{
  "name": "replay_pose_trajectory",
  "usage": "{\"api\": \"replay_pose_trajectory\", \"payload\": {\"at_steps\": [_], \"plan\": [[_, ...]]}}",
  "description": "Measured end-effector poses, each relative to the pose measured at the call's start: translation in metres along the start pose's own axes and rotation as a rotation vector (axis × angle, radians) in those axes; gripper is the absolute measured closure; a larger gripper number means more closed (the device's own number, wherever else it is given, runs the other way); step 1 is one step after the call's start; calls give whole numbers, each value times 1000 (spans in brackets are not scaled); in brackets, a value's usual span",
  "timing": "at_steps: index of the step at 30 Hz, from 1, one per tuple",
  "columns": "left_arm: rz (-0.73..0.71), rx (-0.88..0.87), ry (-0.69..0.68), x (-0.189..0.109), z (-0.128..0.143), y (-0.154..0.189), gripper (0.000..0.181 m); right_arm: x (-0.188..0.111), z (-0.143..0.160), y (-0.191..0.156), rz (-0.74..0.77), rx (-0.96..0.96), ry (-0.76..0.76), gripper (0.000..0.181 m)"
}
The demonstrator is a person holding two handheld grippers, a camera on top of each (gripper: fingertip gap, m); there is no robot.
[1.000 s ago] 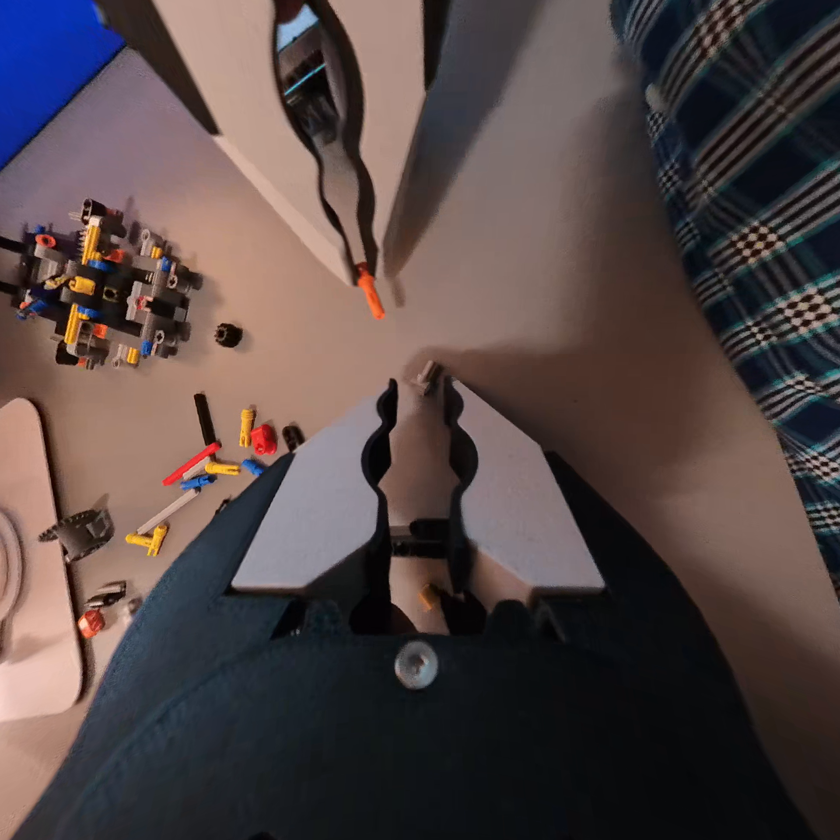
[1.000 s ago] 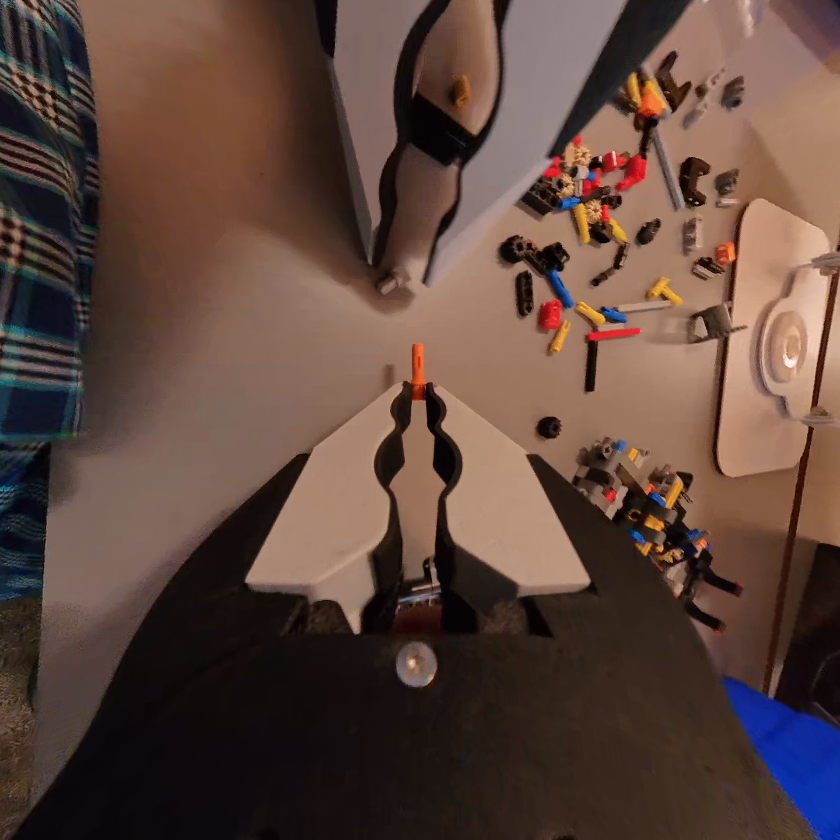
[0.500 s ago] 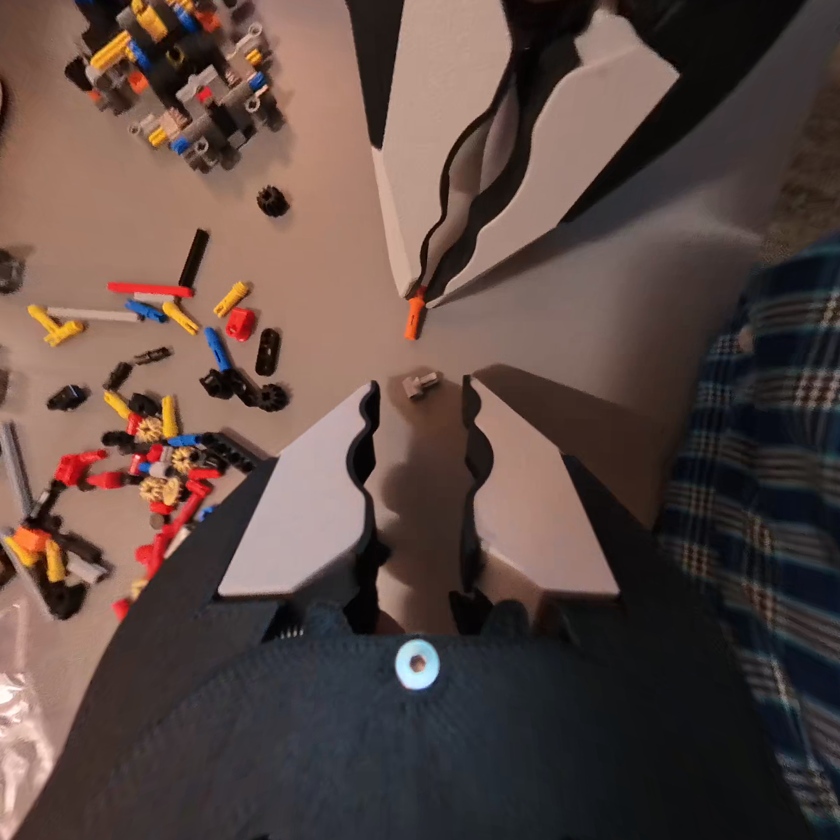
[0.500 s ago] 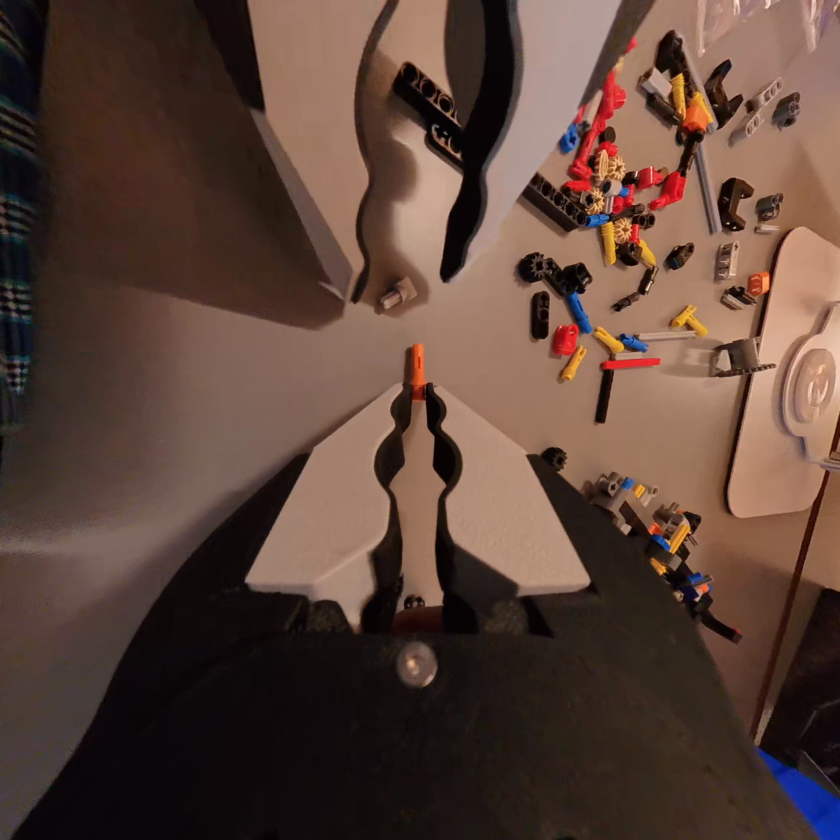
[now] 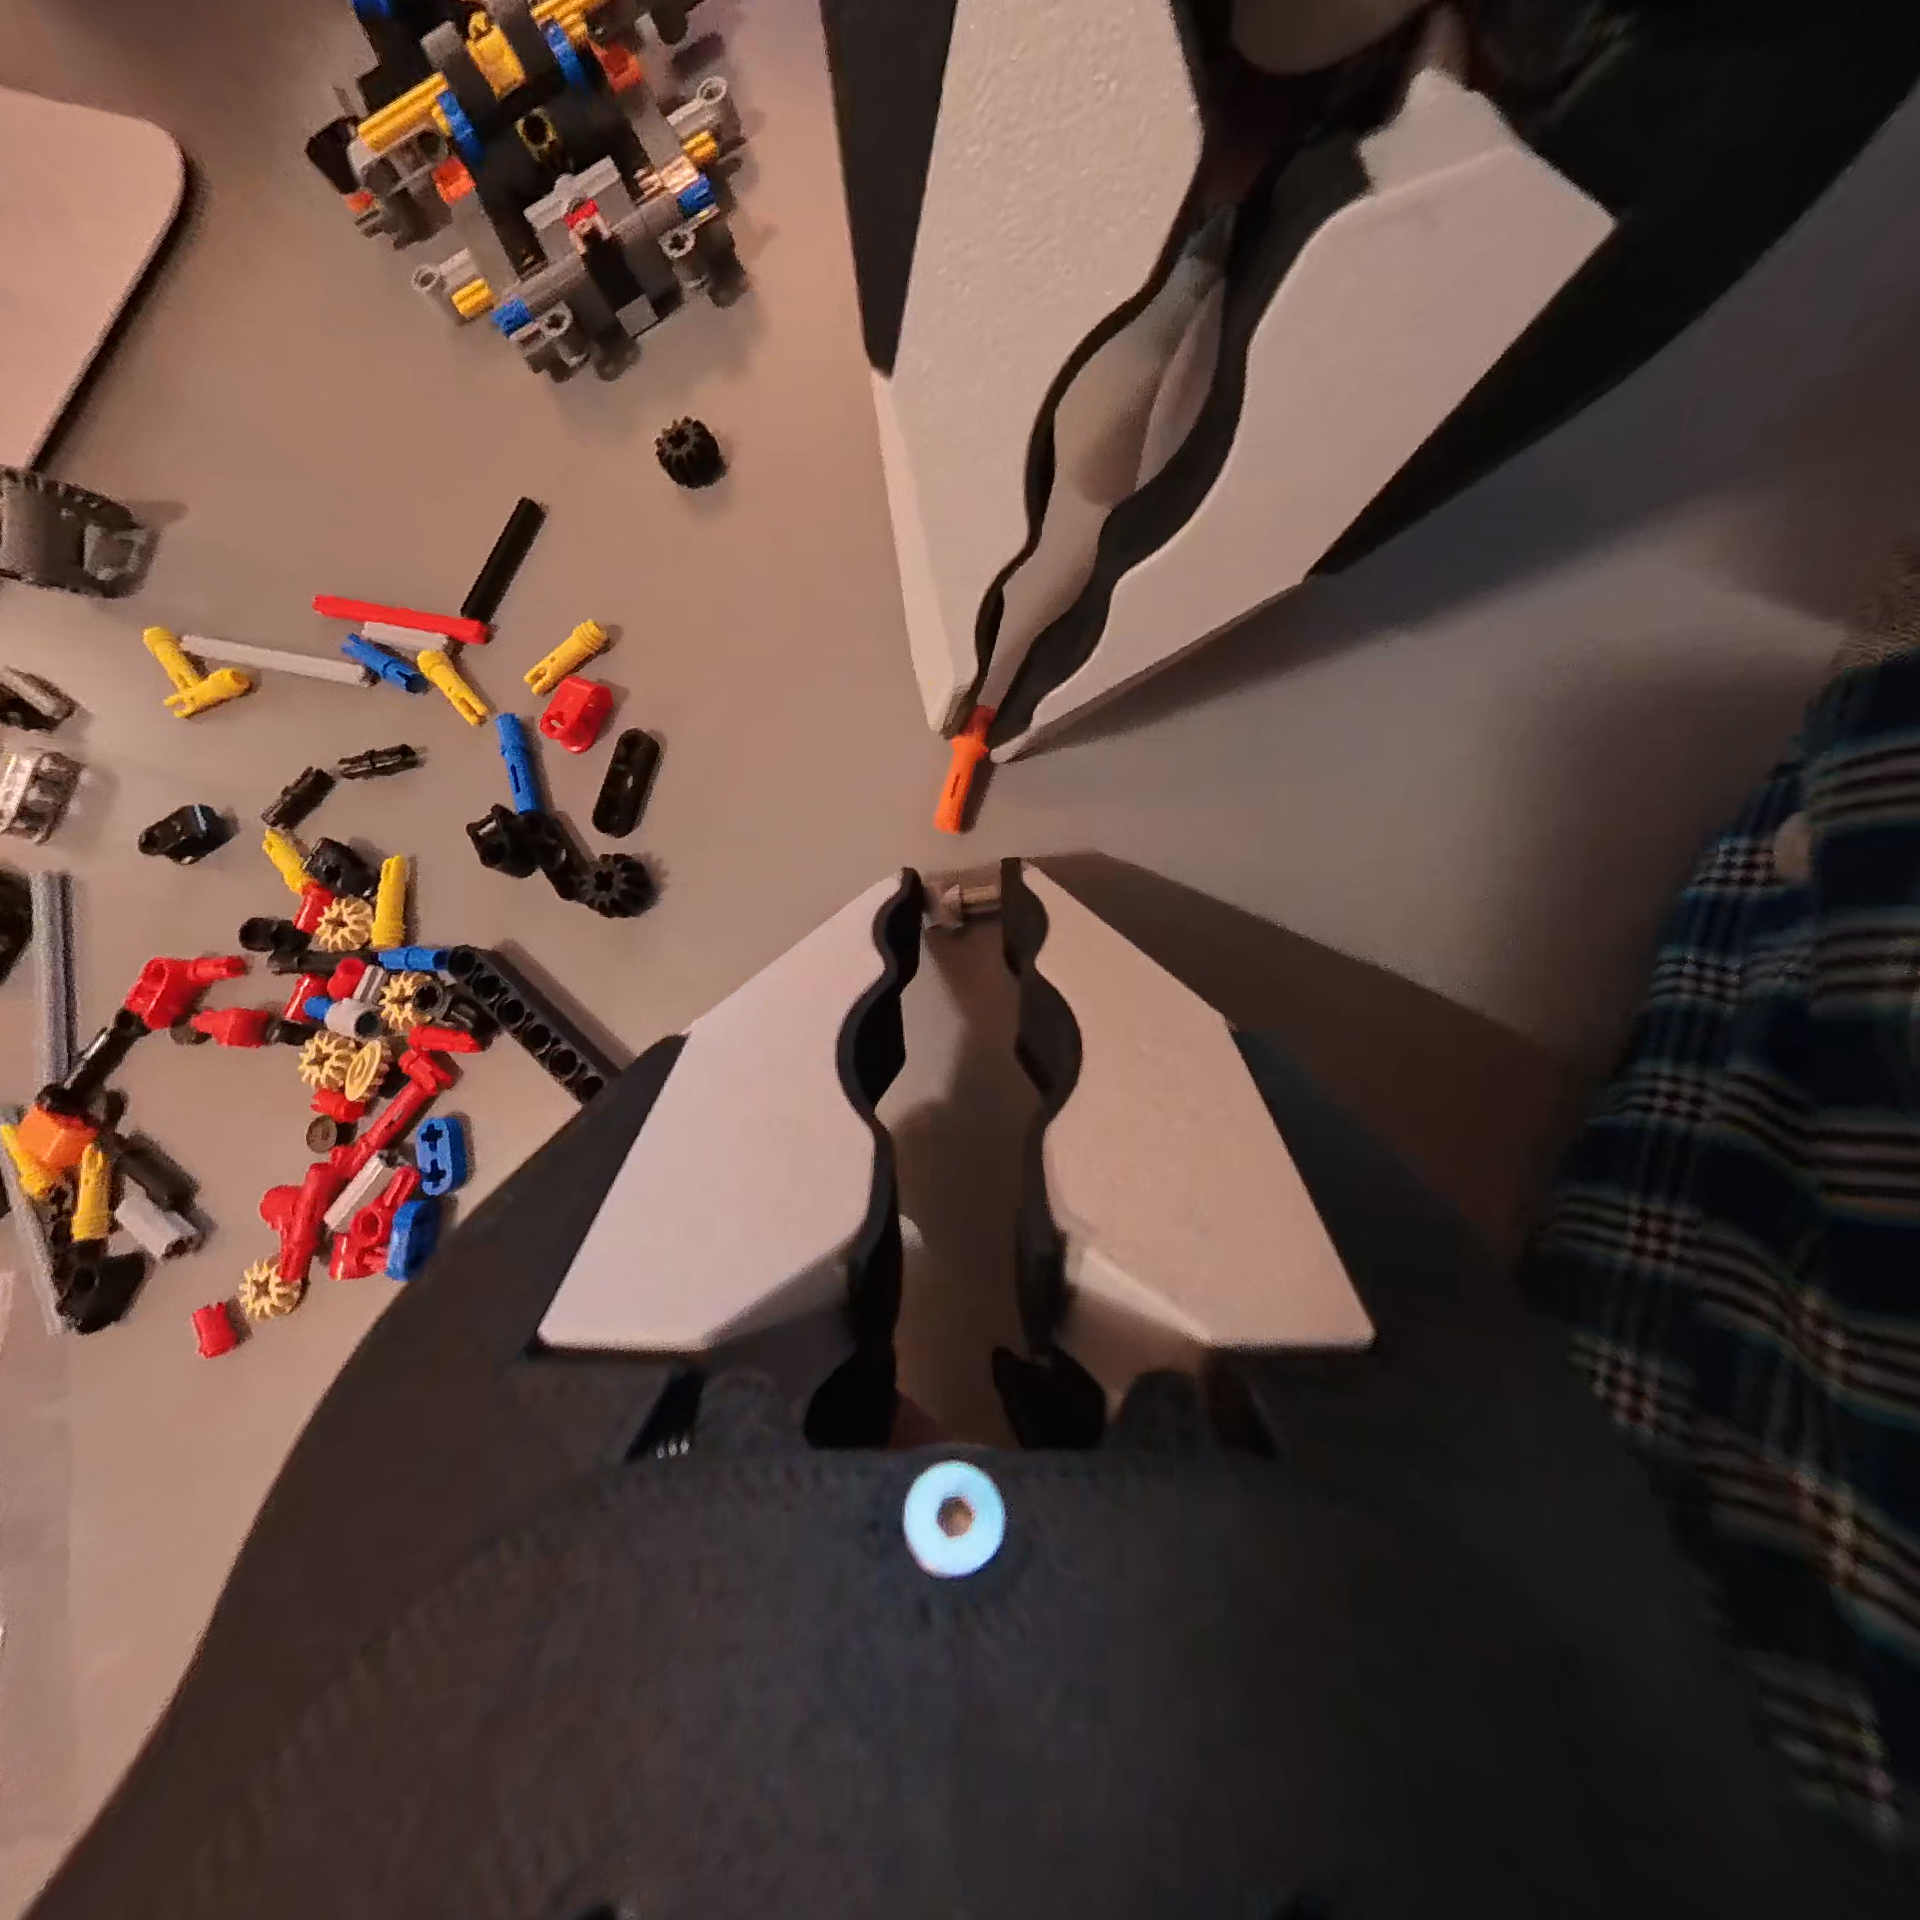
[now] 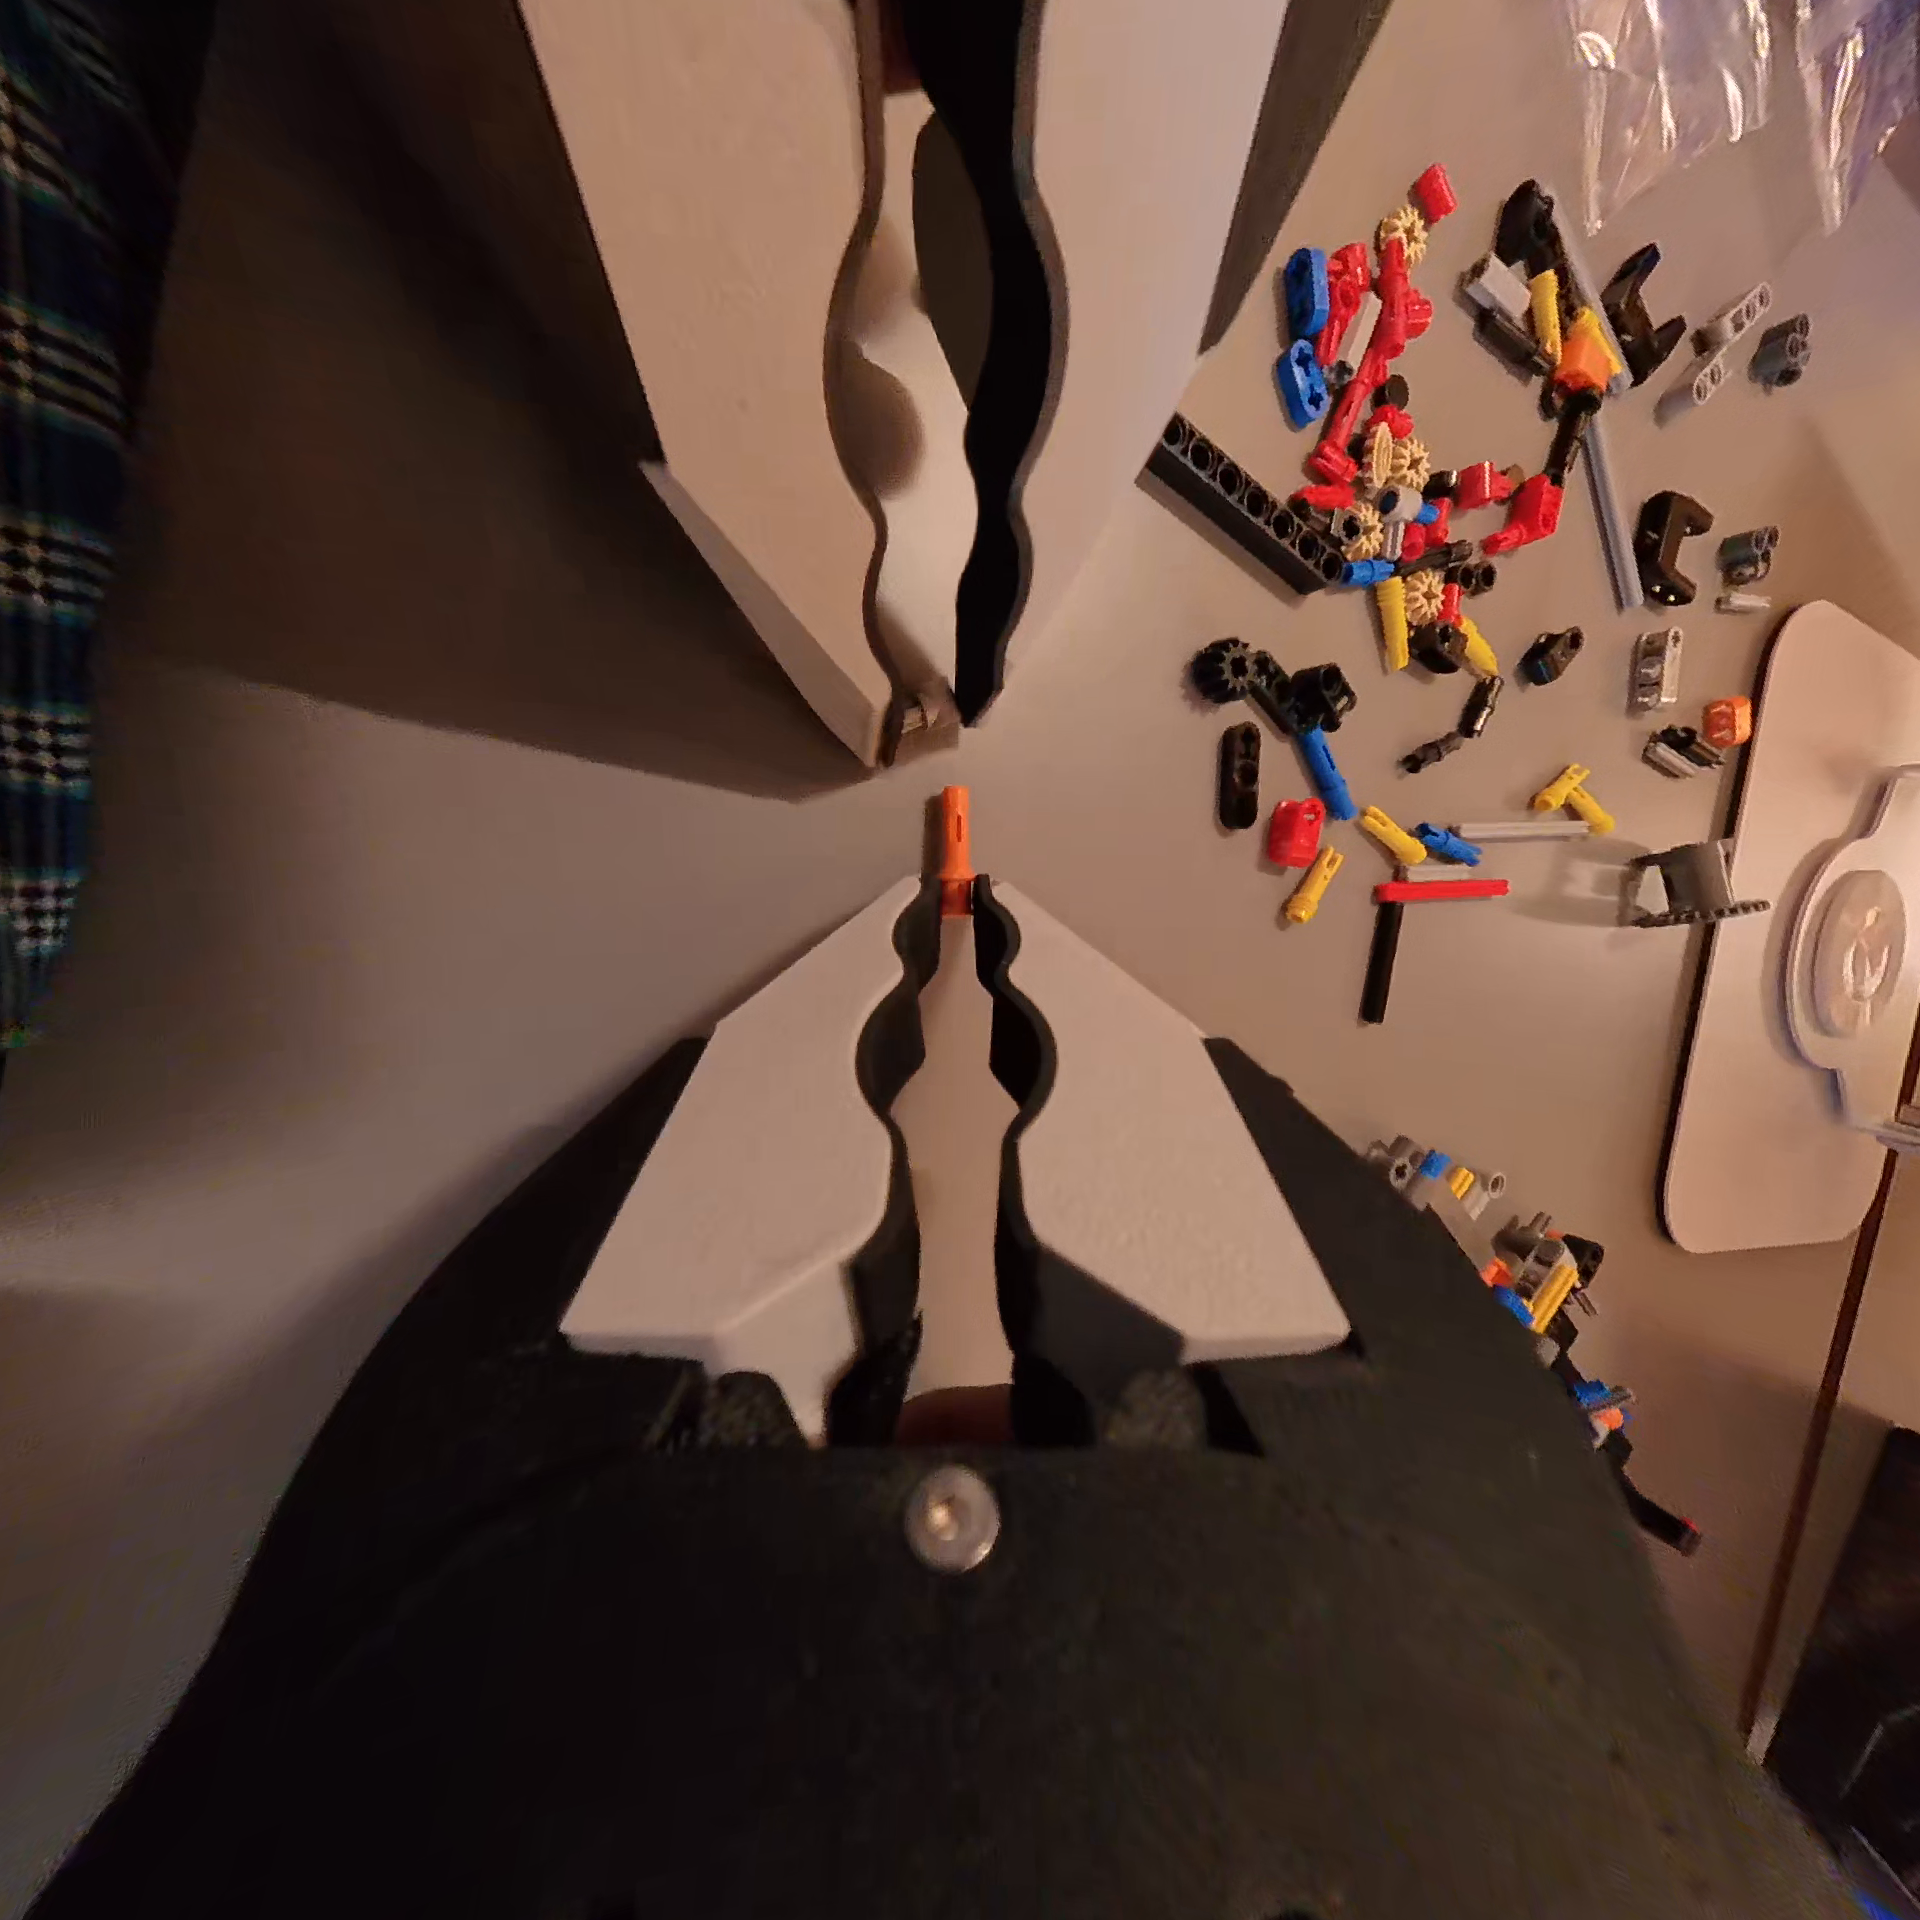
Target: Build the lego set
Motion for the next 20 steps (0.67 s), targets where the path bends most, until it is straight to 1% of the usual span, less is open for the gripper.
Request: {"api": "replay_pose_trajectory", "payload": {"at_steps": [3, 8, 11, 14, 20], "plan": [[17, 79, 21, -2, 2, -3, 168, 2, -5, 1, -6, -16, 11, 178], [81, 63, 50, -2, 4, -8, 168, 5, -13, 1, -14, -30, 40, 178], [93, 60, 61, -3, 6, -10, 168, 6, -14, 2, -14, -25, 41, 178], [98, 73, 63, -4, 7, -11, 168, 7, -15, 1, -11, -65, 42, 179], [123, 81, 59, -5, 9, -11, 167, 7, -15, 1, -41, -152, 94, 179]]}}
Point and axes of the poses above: each gripper's, where its closed fingertips meet, x out along the fingers, z out of its underside, y = z × x across the jaws, the point moved 3 cm from there along -x, back along the fingers, and after that the axes turned 13 degrees about -x, right-handed, at the moved point
